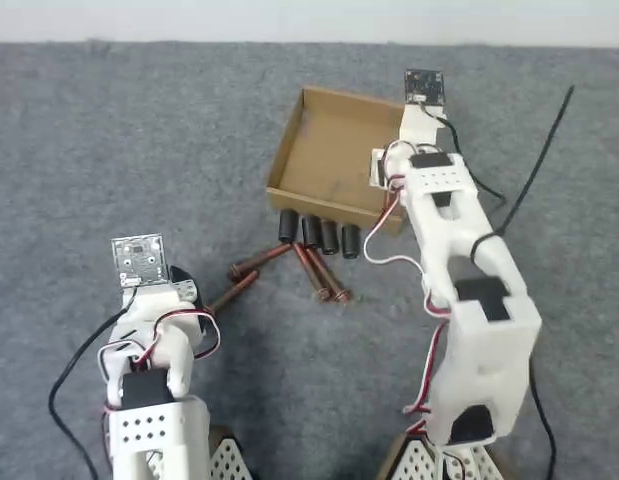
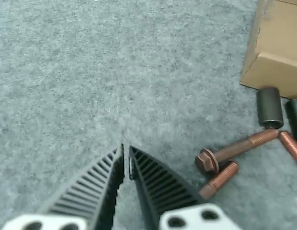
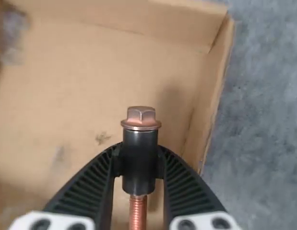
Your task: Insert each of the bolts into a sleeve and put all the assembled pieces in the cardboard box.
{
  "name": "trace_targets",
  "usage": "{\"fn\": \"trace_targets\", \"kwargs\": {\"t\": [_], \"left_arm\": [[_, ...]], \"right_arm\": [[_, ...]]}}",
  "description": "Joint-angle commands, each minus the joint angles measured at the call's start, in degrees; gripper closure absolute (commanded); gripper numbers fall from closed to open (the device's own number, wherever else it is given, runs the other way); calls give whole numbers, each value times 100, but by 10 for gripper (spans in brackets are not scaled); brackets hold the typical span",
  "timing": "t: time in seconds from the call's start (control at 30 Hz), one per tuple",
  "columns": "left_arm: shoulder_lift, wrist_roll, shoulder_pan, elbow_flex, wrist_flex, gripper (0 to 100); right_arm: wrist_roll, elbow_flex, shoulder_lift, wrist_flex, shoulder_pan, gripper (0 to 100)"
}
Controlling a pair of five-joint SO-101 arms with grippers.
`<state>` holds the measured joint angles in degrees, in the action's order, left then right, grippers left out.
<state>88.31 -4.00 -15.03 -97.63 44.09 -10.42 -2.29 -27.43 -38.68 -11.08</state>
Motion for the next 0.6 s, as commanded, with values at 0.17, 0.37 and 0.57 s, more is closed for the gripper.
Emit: {"fn": "trace_targets", "kwargs": {"t": [0.17,0.37,0.57], "left_arm": [[105,53,26,66,0,988],[114,53,35,66,-9,988],[114,53,35,66,-9,988]], "right_arm": [[-62,-2092,-681,-1349,312,988],[-62,-2857,-963,-2141,303,987],[-62,-3332,-963,-2835,295,905]]}}
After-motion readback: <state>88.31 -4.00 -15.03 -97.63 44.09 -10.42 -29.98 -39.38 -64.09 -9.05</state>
